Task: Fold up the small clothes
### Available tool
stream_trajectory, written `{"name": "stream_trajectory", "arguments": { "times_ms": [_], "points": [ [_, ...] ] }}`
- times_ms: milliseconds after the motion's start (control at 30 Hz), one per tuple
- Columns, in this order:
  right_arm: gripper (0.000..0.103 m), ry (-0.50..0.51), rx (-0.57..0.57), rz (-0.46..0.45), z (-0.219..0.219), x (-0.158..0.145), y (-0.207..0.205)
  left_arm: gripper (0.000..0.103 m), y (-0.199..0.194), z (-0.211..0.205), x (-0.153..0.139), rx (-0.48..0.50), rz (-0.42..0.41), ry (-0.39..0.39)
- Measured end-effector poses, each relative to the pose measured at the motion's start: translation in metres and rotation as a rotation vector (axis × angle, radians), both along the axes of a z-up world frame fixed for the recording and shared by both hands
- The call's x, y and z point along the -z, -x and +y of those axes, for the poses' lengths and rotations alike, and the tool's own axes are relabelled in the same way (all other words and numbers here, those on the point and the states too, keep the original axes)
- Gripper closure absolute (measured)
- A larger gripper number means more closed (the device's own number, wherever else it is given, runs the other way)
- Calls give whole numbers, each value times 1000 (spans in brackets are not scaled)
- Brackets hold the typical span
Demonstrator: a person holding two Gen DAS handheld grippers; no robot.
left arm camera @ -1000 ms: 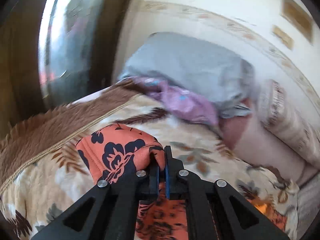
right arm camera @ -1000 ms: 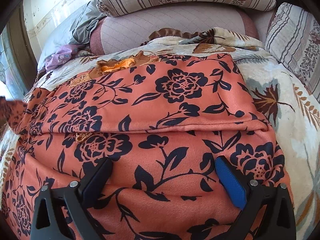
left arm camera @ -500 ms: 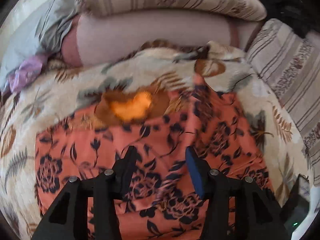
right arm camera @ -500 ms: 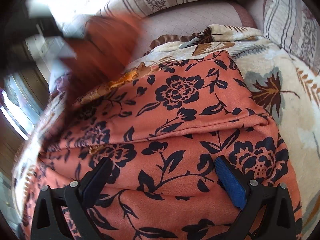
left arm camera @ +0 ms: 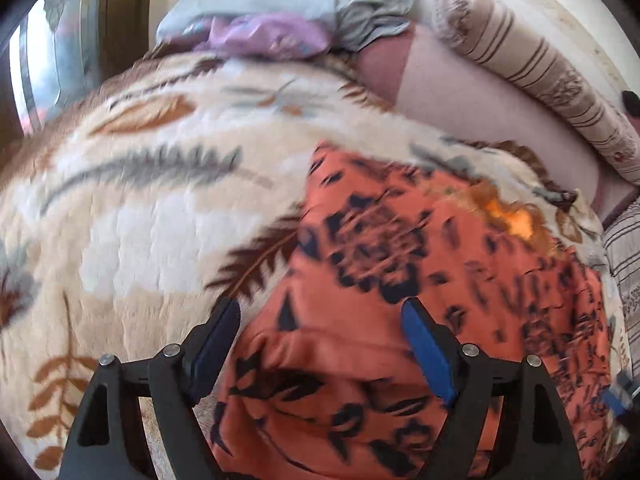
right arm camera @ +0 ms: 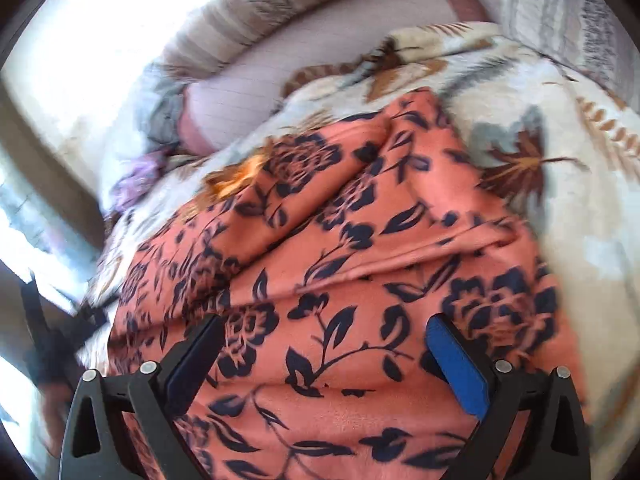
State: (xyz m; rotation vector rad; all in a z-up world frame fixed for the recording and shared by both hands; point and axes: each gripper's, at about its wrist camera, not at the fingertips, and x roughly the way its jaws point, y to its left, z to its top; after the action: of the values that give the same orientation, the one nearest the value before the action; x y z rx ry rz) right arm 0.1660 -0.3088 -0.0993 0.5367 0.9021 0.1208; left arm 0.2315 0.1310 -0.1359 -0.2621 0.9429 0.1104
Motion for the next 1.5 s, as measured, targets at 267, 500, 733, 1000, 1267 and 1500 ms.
{"name": "stream_trajectory", "arguments": {
  "times_ms": [267,500,733,1000,1267,1500],
  "points": [
    [0,212,-20,249,60,-41,-138,15,-7,-6,2,8,12,-12],
    [2,347,95,322,36,-17,-112,15,0,-2,-1,18,11,6],
    [2,43,300,242,-58,-8,-19,15,0,-6,-1,13,20,-21],
    [3,-120,223,100,-53,-15,-48,13,-1,-7,0,14,25,-32],
    [59,67,130,182,-31,2,-71,12,-3,-8,1,14,30,-40],
    [85,128,-12,209,-10,-3,-85,12,-2,-8,1,15,26,-31]
  ]
}}
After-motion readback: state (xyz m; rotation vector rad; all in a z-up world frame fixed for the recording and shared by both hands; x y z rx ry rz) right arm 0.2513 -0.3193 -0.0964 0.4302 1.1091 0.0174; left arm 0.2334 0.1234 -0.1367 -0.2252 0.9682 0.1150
